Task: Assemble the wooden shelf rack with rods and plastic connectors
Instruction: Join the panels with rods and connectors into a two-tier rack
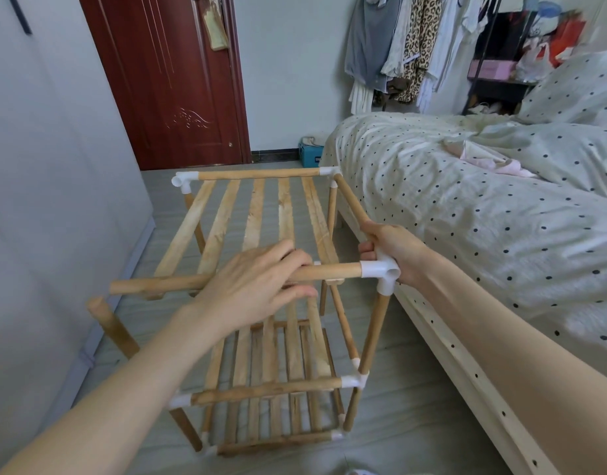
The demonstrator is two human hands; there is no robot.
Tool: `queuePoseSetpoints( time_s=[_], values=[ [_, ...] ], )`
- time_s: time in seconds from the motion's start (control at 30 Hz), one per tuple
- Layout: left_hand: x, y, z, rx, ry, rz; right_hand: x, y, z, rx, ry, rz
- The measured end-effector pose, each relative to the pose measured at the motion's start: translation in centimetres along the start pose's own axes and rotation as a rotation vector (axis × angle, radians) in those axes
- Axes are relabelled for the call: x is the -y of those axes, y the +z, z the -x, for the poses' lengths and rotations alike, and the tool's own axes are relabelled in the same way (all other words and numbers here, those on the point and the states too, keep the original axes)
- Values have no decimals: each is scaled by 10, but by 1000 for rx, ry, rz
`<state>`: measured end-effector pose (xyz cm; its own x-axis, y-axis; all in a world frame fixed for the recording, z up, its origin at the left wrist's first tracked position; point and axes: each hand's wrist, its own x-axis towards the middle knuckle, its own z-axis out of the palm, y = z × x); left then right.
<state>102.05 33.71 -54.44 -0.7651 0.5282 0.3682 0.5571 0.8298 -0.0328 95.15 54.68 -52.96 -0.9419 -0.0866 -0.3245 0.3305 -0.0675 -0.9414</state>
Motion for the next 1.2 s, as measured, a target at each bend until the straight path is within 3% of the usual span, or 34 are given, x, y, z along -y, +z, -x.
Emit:
queuePoseSetpoints(
  time_s=[0.17, 0.4, 0.63, 0.9, 1.03, 1.2],
  values=[
    [4, 4, 1, -135, 59, -71, -7, -1, 1, 171, -29, -60],
    [3, 3, -10, -54, 180, -68, -12, -1, 4, 221, -3, -104],
    [8, 8, -8, -79, 204, -79, -19, 6, 2, 104, -79, -186],
    [8, 14, -15, -87, 196, -138, -16, 6, -6, 36, -67, -9],
    [4, 9, -19, 51, 97, -73, -8, 6, -5, 69, -68, 31],
    [1, 9, -20, 104, 25, -14, -3, 2, 1, -79, -121, 262]
  ],
)
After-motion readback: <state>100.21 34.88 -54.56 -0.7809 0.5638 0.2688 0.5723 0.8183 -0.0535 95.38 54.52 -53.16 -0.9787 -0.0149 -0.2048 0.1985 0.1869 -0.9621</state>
